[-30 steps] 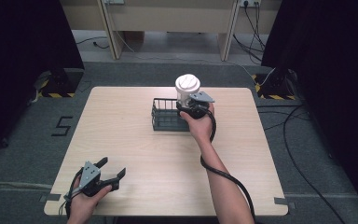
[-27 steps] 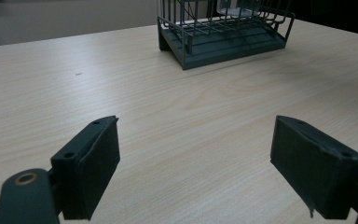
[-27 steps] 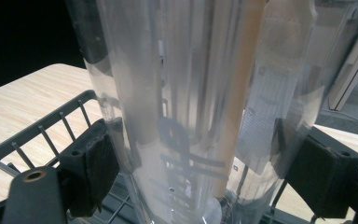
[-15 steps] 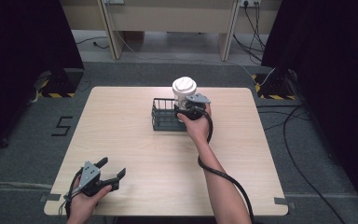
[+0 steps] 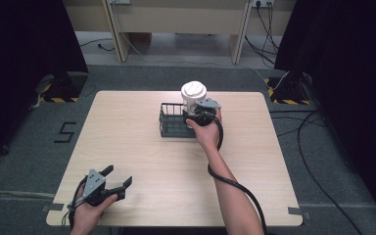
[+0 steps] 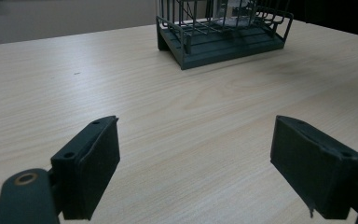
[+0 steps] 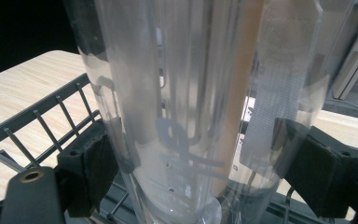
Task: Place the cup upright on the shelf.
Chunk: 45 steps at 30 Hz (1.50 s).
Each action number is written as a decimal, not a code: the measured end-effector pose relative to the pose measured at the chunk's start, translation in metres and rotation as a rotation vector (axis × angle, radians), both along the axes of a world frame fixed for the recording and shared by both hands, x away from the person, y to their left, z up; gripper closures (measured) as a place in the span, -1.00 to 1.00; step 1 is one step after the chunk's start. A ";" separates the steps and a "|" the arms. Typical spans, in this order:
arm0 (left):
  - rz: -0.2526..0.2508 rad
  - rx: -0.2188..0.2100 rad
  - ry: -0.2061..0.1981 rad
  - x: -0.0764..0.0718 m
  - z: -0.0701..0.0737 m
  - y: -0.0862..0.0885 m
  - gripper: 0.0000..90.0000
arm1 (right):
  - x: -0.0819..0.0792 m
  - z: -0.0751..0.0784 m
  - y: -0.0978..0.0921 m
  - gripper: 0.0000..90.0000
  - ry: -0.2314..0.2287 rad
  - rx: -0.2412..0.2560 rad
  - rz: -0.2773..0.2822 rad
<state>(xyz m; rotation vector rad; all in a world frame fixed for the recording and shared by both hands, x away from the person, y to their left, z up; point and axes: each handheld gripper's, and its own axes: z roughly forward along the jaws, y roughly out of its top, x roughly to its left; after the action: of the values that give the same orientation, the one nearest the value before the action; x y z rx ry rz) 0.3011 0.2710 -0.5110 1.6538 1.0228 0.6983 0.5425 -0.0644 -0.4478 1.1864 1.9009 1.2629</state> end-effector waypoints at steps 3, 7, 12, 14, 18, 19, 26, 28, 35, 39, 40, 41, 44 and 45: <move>0.000 0.000 0.000 0.000 0.000 0.000 -0.66 | 0.000 0.000 -0.001 -0.61 0.003 0.002 0.001; -0.001 0.000 0.002 0.000 0.000 0.000 -0.66 | -0.001 0.000 -0.001 -0.61 0.003 -0.013 0.009; 0.000 0.000 0.002 0.000 0.000 0.000 -0.66 | -0.003 0.000 -0.002 -0.62 0.002 -0.015 0.011; -0.001 0.000 0.003 0.000 0.000 0.000 -0.66 | -0.004 -0.001 -0.003 -0.63 -0.001 -0.010 0.012; -0.002 -0.001 0.001 0.000 0.000 -0.001 -0.66 | -0.007 -0.001 -0.005 -0.65 -0.003 0.006 0.013; -0.002 -0.001 0.002 0.000 0.000 0.000 -0.66 | -0.007 -0.001 -0.005 -0.65 -0.003 0.006 0.013; -0.003 0.002 0.002 0.000 0.000 -0.001 -0.66 | -0.014 0.003 -0.011 -0.65 -0.001 -0.002 0.019; -0.003 0.003 0.002 0.000 0.000 -0.001 -0.66 | -0.016 0.005 -0.013 -0.65 -0.004 -0.001 0.019; -0.003 0.004 0.003 0.000 0.000 -0.001 -0.66 | -0.023 0.011 -0.018 -0.65 -0.010 0.000 0.017; -0.002 0.005 0.002 0.000 0.000 -0.001 -0.66 | -0.028 0.015 -0.022 -0.65 -0.011 -0.003 0.019; -0.002 0.006 0.002 0.000 0.000 -0.001 -0.66 | -0.029 0.016 -0.023 -0.65 -0.011 -0.004 0.021; -0.002 0.005 0.002 0.000 0.000 -0.001 -0.66 | -0.030 0.016 -0.023 -0.65 -0.009 -0.003 0.022; -0.002 0.005 0.002 0.000 0.000 -0.001 -0.66 | -0.034 0.016 -0.024 -0.65 -0.005 -0.008 0.028; -0.002 0.006 0.003 0.000 0.000 -0.001 -0.66 | -0.035 0.016 -0.025 -0.65 -0.003 -0.011 0.029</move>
<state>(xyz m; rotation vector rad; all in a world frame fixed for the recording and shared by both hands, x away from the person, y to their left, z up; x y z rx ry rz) 0.3016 0.2700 -0.5115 1.6613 1.0219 0.6987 0.5078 -0.0893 -0.4318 1.1544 1.9270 1.2677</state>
